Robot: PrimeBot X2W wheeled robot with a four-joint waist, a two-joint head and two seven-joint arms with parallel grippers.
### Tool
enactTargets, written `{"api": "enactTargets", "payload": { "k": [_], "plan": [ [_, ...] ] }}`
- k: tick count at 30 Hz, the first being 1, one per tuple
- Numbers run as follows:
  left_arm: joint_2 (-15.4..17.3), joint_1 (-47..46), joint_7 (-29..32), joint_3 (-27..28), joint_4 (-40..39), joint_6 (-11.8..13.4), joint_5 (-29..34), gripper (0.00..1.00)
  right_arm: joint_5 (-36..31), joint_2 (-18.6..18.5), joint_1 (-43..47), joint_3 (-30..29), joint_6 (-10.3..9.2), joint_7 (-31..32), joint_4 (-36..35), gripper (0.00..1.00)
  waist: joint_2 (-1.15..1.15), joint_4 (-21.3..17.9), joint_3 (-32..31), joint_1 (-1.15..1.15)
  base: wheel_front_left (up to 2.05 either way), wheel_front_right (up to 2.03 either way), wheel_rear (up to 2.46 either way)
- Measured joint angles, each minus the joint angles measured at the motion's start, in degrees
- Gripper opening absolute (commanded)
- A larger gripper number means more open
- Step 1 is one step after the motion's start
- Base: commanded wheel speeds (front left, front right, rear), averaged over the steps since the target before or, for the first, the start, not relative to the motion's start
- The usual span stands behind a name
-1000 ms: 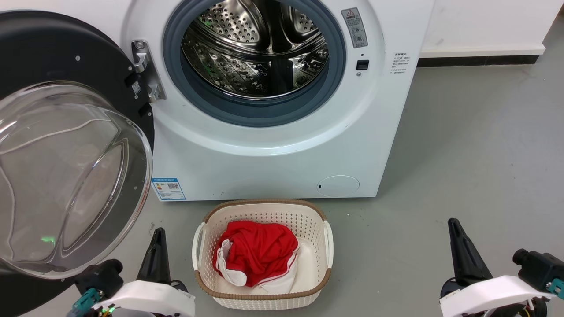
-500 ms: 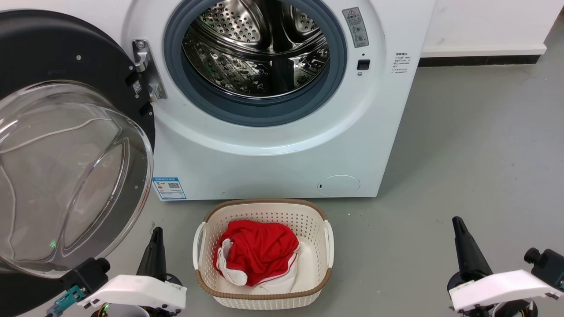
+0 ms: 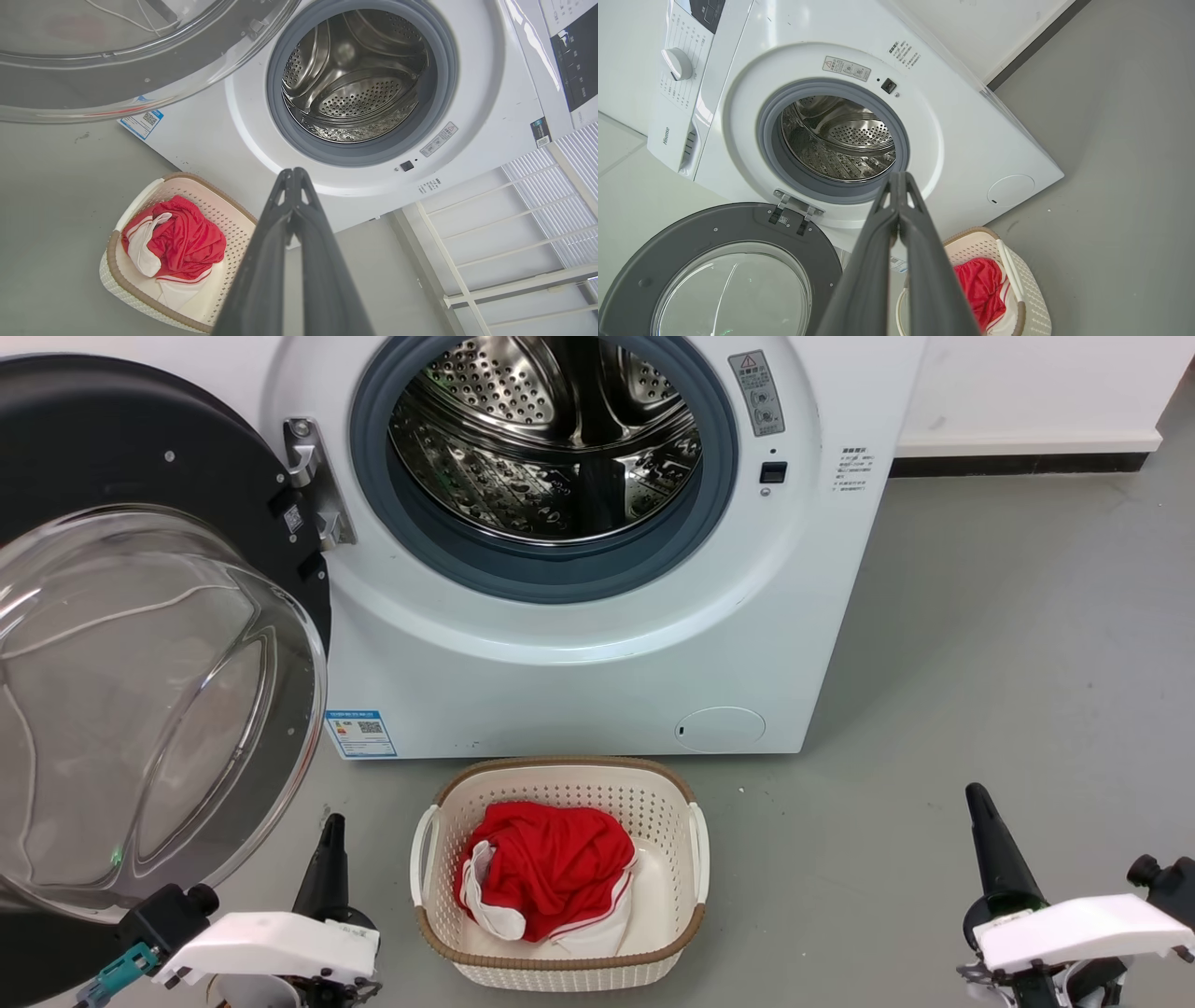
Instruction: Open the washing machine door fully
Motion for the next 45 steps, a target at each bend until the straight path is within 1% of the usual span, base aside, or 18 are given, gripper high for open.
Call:
{"api": "enactTargets", "payload": {
  "k": [22, 45],
  "plan": [
    [-0.7, -1.4, 3.6, 2.3, 1.3, -2.4, -13.4, 0.0, 14.1, -0.1, -1.5, -1.2, 0.0, 2.7, 1.7, 0.0, 0.0, 0.3, 0.1, 0.01, 0.0, 0.0, 0.0],
    [-1.5, -2.8, 6.6, 4.4, 2.6, -4.3, -24.9, 0.0, 26.1, -0.1, -2.9, -2.6, -0.01, 5.2, 3.1, 0.0, 0.0, 0.5, 0.2, 0.0, 0.0, 0.0, 0.0]
  ]
}}
